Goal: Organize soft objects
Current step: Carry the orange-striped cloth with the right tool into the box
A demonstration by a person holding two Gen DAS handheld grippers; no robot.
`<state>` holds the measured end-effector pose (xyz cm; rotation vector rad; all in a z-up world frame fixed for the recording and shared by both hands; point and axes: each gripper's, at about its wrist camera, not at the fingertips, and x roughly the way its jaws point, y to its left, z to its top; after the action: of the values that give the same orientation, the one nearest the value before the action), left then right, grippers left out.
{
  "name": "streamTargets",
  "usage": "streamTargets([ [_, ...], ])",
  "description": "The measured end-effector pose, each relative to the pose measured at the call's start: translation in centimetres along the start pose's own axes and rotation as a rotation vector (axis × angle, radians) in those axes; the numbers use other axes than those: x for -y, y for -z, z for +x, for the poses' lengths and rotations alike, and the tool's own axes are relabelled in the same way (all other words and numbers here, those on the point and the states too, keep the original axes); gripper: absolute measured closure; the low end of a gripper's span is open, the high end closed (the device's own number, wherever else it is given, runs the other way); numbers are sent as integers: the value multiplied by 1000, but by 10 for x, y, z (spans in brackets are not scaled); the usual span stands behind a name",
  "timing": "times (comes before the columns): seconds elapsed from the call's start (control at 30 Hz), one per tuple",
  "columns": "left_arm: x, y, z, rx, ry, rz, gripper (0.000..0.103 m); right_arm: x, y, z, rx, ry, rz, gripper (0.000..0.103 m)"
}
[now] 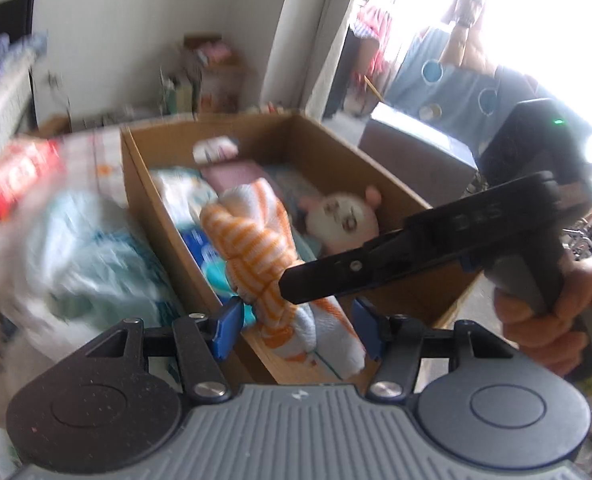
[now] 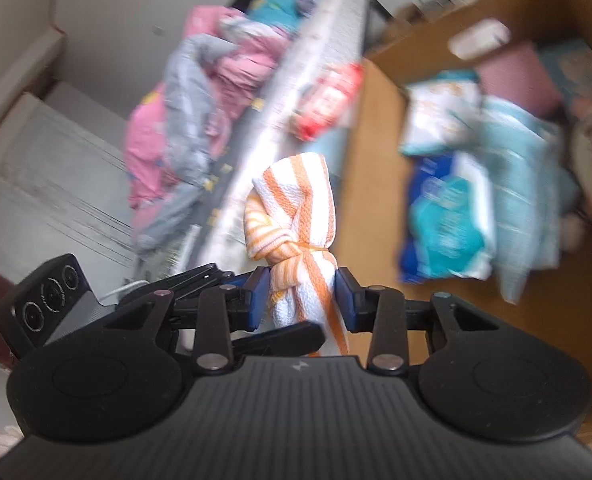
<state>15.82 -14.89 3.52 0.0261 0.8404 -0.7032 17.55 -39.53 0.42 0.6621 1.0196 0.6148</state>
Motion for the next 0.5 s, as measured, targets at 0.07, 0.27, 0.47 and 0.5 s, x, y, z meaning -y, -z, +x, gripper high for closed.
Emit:
streamTargets([
  [0.07, -4, 5, 1, -6, 2, -3, 41, 20, 0, 12, -53, 39, 28, 69],
  [0.27, -19, 18, -24, 25, -31, -21, 39, 40, 11, 35, -188, 115, 35, 67],
  [0.47, -45, 40, -64, 65, -71, -117, 38, 33, -12, 24, -95, 178, 4, 65],
  [0.5, -49, 44, -67, 70, -76, -133, 37, 35, -14, 26, -87, 187, 12, 64],
])
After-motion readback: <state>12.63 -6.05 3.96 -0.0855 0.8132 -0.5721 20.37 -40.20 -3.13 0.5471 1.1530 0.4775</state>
